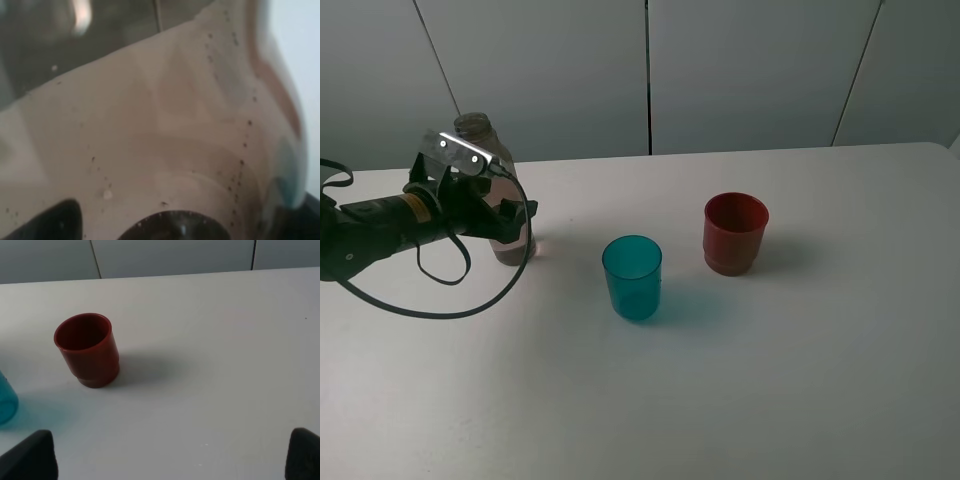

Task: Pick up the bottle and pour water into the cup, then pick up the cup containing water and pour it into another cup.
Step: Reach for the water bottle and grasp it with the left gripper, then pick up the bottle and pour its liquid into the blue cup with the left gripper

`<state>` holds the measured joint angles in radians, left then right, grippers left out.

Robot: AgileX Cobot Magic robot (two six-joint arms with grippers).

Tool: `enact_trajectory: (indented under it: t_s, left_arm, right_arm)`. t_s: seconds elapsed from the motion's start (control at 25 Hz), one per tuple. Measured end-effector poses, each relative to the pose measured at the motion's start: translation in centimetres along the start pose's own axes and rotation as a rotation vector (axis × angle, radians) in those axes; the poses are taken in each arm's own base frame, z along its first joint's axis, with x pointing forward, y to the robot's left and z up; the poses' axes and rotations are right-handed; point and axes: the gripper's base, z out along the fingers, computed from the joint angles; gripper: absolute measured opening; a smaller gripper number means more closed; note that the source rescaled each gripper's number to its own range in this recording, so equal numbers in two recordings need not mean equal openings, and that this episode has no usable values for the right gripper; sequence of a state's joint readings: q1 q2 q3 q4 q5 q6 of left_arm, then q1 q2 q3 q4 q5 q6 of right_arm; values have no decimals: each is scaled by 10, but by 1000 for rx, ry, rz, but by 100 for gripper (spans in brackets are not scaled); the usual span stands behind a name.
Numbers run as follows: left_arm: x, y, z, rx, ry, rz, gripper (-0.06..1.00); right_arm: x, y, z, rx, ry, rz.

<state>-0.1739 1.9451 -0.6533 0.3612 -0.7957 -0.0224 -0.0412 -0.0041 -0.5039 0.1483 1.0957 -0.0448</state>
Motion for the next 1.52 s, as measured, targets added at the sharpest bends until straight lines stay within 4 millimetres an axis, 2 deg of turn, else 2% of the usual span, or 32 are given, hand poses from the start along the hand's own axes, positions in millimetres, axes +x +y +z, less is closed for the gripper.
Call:
enact_trajectory:
  t_s: [0.08, 0.12, 0.16, 0.2, 0.24, 0.88, 1.24, 1.52]
  left_arm:
    - [0, 0, 0, 0, 0, 0, 94]
    - [0, 0, 0, -2, 0, -1, 82]
    - [0, 0, 0, -2, 0, -1, 48]
    - [0, 0, 0, -3, -2, -6, 0]
    - [0, 0, 0, -3, -2, -6, 2]
    - [-1, -1, 0, 7, -10, 3, 1]
    - [-30, -2, -11, 33, -121, 72, 0]
    - [-57, 1, 5, 118, -89, 184, 0]
  right_arm:
    - [0, 0, 0, 0, 0, 0]
    - [0, 0, 0, 0, 0, 0]
    - [0, 0, 0, 0, 0, 0]
    - [0, 0, 0, 0, 0, 0]
    - [0, 0, 0, 0, 0, 0]
    - [0, 0, 0, 0, 0, 0]
    - [0, 0, 0, 0, 0, 0]
    - [0, 0, 0, 0, 0, 0]
